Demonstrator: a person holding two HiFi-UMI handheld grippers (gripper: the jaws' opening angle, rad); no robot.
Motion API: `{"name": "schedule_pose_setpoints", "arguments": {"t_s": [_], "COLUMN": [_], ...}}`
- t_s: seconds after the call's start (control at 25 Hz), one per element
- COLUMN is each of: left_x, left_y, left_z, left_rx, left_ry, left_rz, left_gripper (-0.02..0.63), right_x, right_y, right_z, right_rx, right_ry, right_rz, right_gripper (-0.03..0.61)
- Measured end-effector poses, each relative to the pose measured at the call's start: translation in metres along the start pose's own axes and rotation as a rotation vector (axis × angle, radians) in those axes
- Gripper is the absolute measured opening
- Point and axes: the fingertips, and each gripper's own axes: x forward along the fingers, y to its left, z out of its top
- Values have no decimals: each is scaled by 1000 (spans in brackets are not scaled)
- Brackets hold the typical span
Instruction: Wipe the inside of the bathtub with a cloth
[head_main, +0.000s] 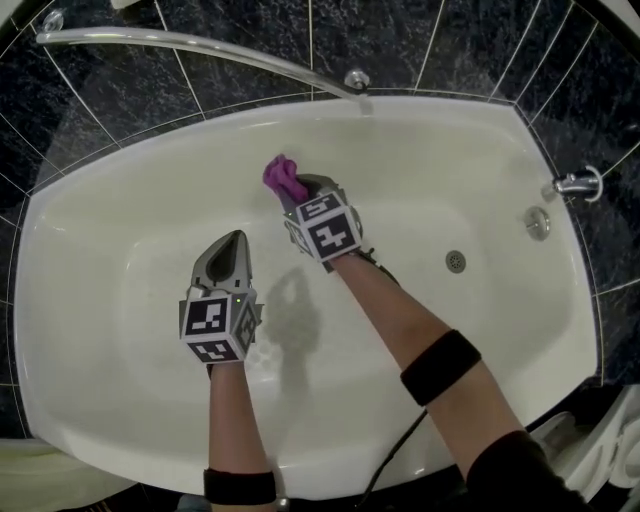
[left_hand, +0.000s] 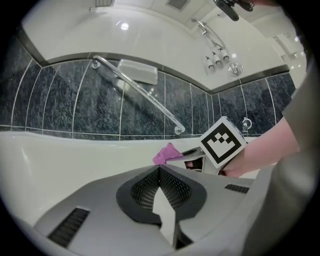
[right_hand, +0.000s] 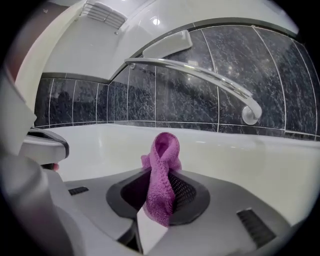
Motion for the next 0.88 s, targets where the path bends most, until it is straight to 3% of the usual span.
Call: {"name": "schedule_pose_setpoints", "arguments": {"t_s": [0.16,0.4,0.56,0.72,0.88], "left_x": [-1,-11,-12,-8,-5], "left_y": [5,26,24,17,4], "left_z": [17,22,19,18,14], "left_rx": [2,-141,-111,-73,-24], "left_ry": [-30,-62,-35,-29,-9], "left_rz": [22,63,53,49,24], "left_gripper": [-3,-3,-3,-3,-3], "right_x": [27,78,104,91,55], "right_y": [7,18,16,-38,-100], "right_z": [19,39,35,29,11], "right_rx": [-17,-81,-96,-44,-63], "right_ry": [-43,-76,-64,-58,-61], "right_rz": [-3,-12,-17,-107,-168], "right_gripper": [114,117,117,112,112]}}
